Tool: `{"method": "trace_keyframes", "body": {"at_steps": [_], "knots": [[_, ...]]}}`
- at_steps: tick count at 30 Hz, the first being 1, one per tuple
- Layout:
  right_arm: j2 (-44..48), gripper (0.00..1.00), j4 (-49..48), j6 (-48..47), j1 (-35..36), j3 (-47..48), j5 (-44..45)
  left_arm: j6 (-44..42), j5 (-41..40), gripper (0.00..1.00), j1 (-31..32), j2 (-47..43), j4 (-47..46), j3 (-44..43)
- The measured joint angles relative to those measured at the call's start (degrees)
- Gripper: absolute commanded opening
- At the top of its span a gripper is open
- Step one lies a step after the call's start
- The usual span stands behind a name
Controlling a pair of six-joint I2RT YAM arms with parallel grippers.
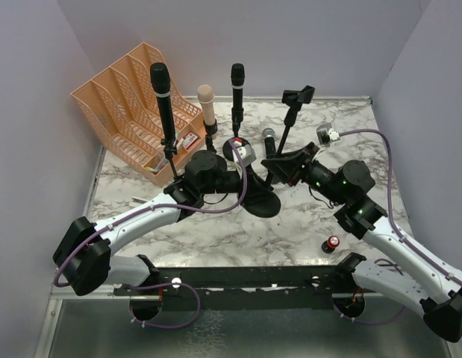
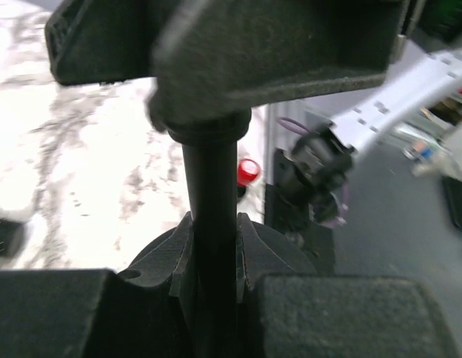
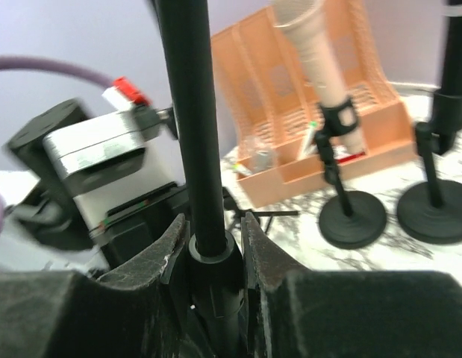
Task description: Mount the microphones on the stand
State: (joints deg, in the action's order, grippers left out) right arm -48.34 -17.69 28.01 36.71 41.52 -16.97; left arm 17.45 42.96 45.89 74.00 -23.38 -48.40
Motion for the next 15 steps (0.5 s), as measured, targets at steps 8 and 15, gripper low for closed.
{"method": "trace_keyframes", "body": {"at_steps": [8, 15], "knots": [[-8.17, 0.01, 14.51, 4.96, 4.07, 9.29, 24.55, 0.66, -17.38, 0.00, 0.57, 0.87, 2.29, -0.02], [-12.35, 0.63, 18.25, 3.45, 3.96, 12.52, 27.96, 0.28, -21.86, 0.00, -0.09, 3.54, 2.03, -0.02]]}}
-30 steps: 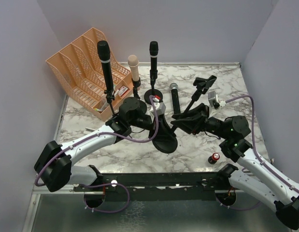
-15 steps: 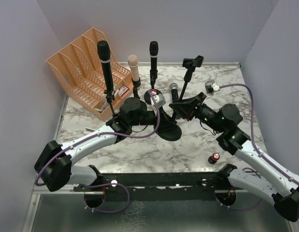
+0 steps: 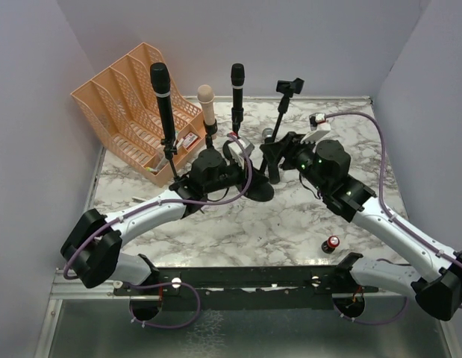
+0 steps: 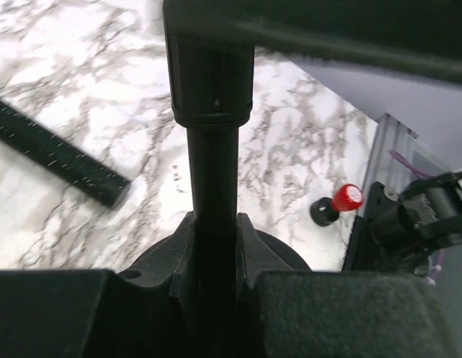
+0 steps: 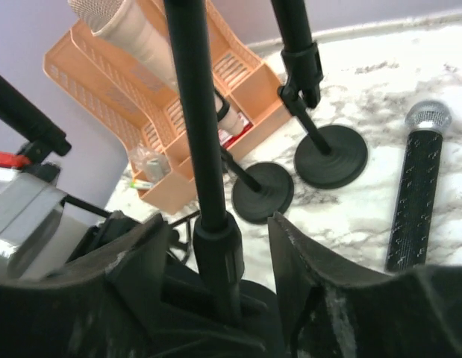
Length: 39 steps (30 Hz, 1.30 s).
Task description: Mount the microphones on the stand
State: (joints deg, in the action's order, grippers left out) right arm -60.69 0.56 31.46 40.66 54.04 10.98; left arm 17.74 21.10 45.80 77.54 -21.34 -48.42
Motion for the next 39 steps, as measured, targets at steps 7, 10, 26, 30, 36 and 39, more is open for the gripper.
{"method": "trace_keyframes", "body": {"at_steps": [7, 10, 26, 30, 36, 39], "knots": [[1.29, 0.71, -12.44, 0.37, -13.75, -6.21, -20.63, 1.99, 3.19, 0.00, -5.79, 1.92, -0.07, 0.00], [0.63, 0.70, -18.60, 1.42, -18.45, -9.53, -32.11, 2.60, 7.13, 0.00, -6.10, 1.92, -0.90, 0.00], [-2.05, 0.36, -36.94, 5.95, -20.79, -12.44, -57.44, 4.57, 24.96, 0.00, -5.99, 0.66, -5.38, 0.00], [-2.40, 0.18, -36.98, 6.05, -20.79, -12.41, -59.23, 4.98, 25.81, 0.00, -5.99, 0.37, -5.66, 0.00], [-2.43, 0.01, -34.84, 4.63, -20.79, -11.74, -58.58, 5.44, 25.03, 0.00, -5.99, 0.37, -5.79, 0.00], [-2.19, 0.01, -32.26, 4.17, -20.02, -11.04, -55.65, 5.31, 23.41, 0.00, -5.99, 0.37, -5.79, 0.00]]}}
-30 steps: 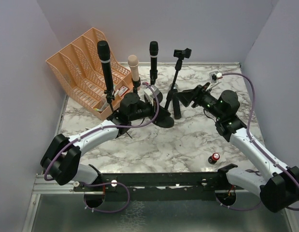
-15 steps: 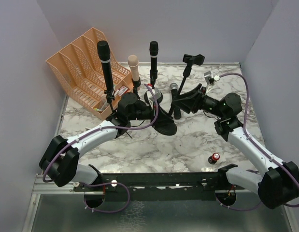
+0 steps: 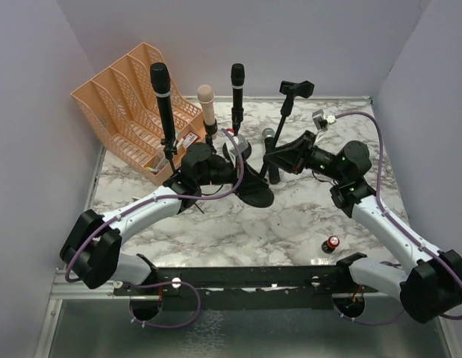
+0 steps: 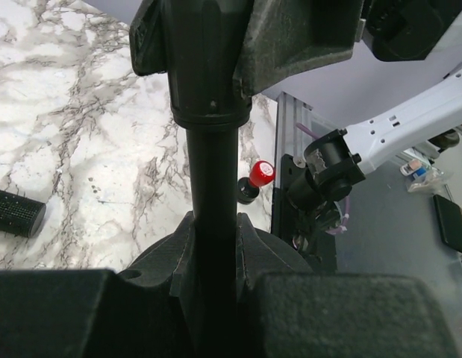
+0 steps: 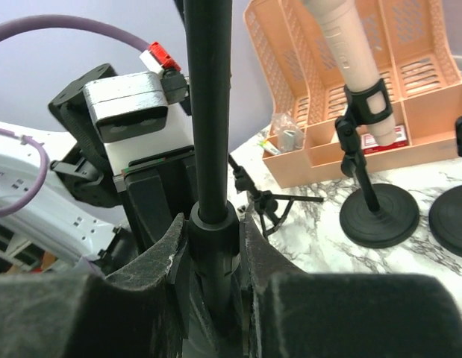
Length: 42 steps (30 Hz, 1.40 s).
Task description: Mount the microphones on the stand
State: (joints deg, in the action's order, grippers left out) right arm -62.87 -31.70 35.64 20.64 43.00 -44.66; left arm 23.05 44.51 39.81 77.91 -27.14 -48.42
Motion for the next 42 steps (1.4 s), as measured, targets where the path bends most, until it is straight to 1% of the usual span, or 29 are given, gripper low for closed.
{"method": "trace_keyframes", "body": {"at_steps": [3, 11, 16, 21, 22, 24, 25, 26, 28, 30, 35, 42], "knots": [[1.62, 0.01, 3.50, -0.76, 1.88, 0.11, 5.20, -0.28, -1.22, 0.00, 0.00, 0.00, 0.46, -0.15], [5.57, 0.01, 12.35, -2.71, 7.15, 2.86, 22.58, -6.25, -6.88, 0.00, 0.55, 0.00, 9.77, -6.67], [4.92, 0.01, 17.09, -1.22, 9.16, 4.79, 31.04, -9.49, -12.11, 0.00, 1.11, 0.17, 14.82, -8.96], [1.38, 0.01, 23.23, 3.13, 9.88, 7.67, 37.24, -10.97, -18.21, 0.00, 2.23, 1.46, 17.94, -9.64], [0.81, 0.05, 24.20, 3.89, 9.97, 7.85, 38.10, -11.32, -19.26, 0.00, 2.43, 1.90, 18.53, -9.64], [0.26, 0.31, 25.73, 4.74, 10.12, 7.85, 39.26, -11.78, -20.59, 0.00, 2.71, 2.62, 19.43, -9.64], [0.20, 0.41, 26.16, 4.87, 10.12, 7.72, 39.63, -11.89, -20.76, 0.00, 2.80, 2.80, 19.58, -9.64], [0.35, 0.48, 26.12, 5.09, 10.14, 7.43, 39.98, -12.17, -20.90, 0.00, 2.89, 2.93, 19.52, -9.46], [1.44, 0.55, 25.94, 5.90, 10.25, 6.69, 40.81, -13.35, -21.05, 0.00, 3.10, 2.91, 18.25, -8.57], [3.65, 0.57, 25.77, 5.88, 10.43, 5.40, 42.29, -14.08, -21.05, 0.00, 3.19, 2.89, 16.57, -7.48], [7.76, 0.56, 24.61, 4.31, 10.54, 5.16, 46.05, -14.56, -20.79, 0.00, 3.34, 2.54, 15.13, -4.83], [4.61, 0.52, 23.85, 1.53, 10.54, 7.39, 48.81, -14.08, -19.87, 0.00, 3.34, 1.01, 13.14, -2.14]]}}
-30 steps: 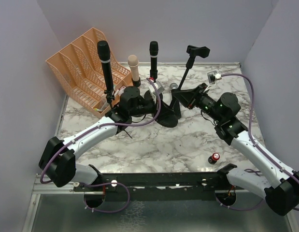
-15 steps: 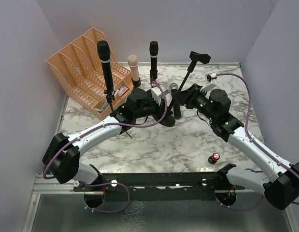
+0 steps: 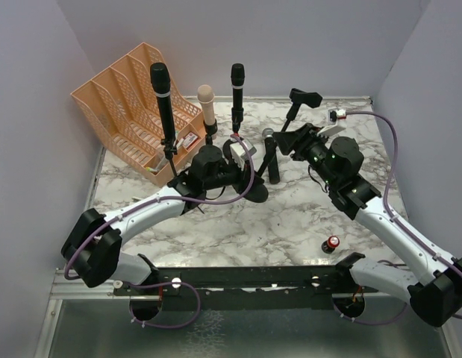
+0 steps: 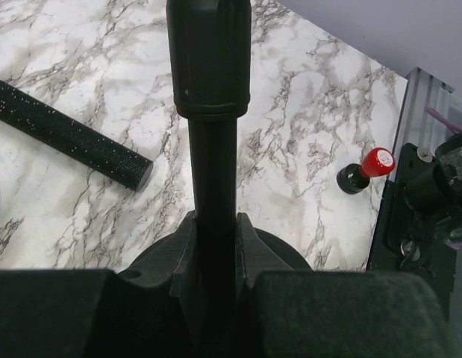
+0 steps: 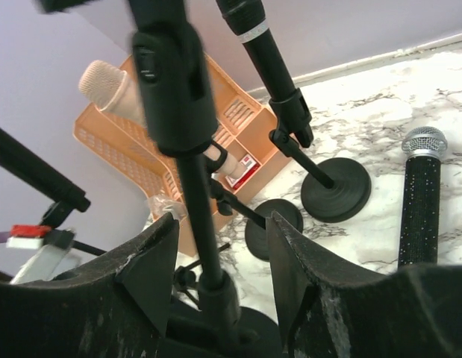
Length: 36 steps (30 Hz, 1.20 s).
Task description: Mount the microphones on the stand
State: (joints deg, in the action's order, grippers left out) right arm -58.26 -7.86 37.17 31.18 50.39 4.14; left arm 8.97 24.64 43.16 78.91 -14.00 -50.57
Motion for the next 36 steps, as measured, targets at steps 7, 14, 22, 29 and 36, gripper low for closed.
{"method": "trace_keyframes", "body": {"at_steps": [7, 14, 22, 29, 36], "knots": [[-4.11, 0.38, -0.98, -1.57, 0.07, 1.62, -0.11, 0.55, 1.33, 0.01, 0.00, -1.25, -1.92, 1.73], [-4.52, 0.09, -7.34, -4.35, 0.22, 1.44, -3.67, 1.25, 2.58, 0.22, 0.00, -1.81, -2.71, 3.26], [-4.50, 0.01, -13.57, -11.10, 0.22, -2.29, -10.69, 2.69, 2.49, 0.66, 0.00, -5.16, -5.38, 3.91], [-5.92, 0.01, -20.96, -16.76, 0.22, -8.31, -19.26, 2.58, 0.09, 0.95, 0.00, -10.93, -6.54, 7.26], [-10.21, 0.03, -32.83, -18.36, 0.52, -14.34, -23.06, 1.86, -3.98, 0.99, 0.00, -17.84, -5.88, 9.22]]}}
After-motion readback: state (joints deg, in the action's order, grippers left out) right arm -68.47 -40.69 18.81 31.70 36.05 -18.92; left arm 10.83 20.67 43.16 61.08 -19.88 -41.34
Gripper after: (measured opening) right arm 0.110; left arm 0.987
